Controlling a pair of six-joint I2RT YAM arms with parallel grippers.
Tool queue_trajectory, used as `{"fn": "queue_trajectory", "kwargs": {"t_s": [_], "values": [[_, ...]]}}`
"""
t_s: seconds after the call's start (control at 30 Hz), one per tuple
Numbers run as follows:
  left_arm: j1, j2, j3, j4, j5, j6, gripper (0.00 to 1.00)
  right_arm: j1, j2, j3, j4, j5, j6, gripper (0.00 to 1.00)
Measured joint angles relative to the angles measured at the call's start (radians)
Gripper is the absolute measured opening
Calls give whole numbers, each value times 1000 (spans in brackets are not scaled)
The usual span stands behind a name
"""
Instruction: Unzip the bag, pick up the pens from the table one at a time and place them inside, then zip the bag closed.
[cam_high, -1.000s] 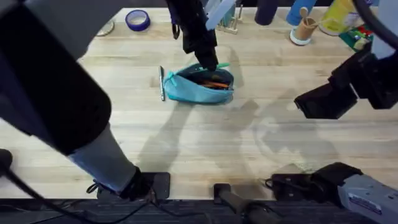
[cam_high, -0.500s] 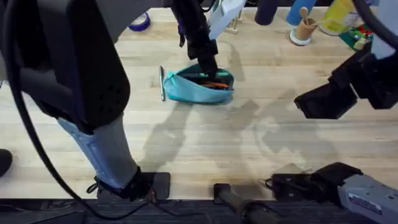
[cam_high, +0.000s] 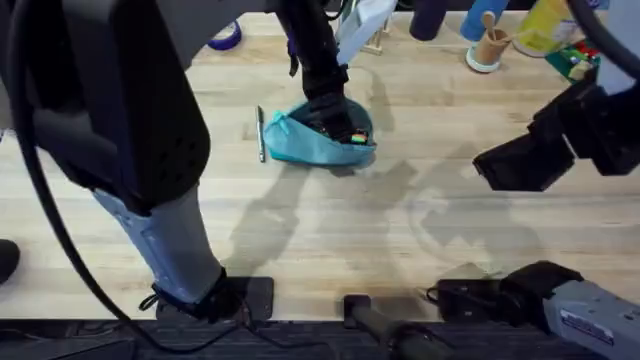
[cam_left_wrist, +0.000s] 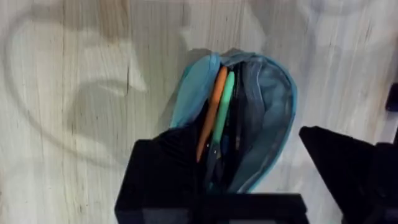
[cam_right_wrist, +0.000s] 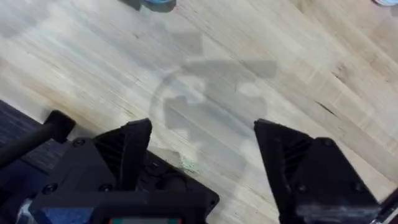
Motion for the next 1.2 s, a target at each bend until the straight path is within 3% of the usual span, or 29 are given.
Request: {"fn": "queue_trajectory", "kwargs": {"t_s": [0.27,0.4,0.73,0.97,1.2], "values": [[2,-7,103,-44,-6,-112,993,0,0,0,0,0,0,998],[19,-65,162,-45,-30,-206,993,0,0,0,0,0,0,998],[169,-278,185,-71,-153,-467,993,0,0,0,0,0,0,998],[270,-301,184,-160,-261,-665,995,0,0,0,0,0,0,998],[340,-301,100,-110,-375,-864,995,0,0,0,0,0,0,998]]}}
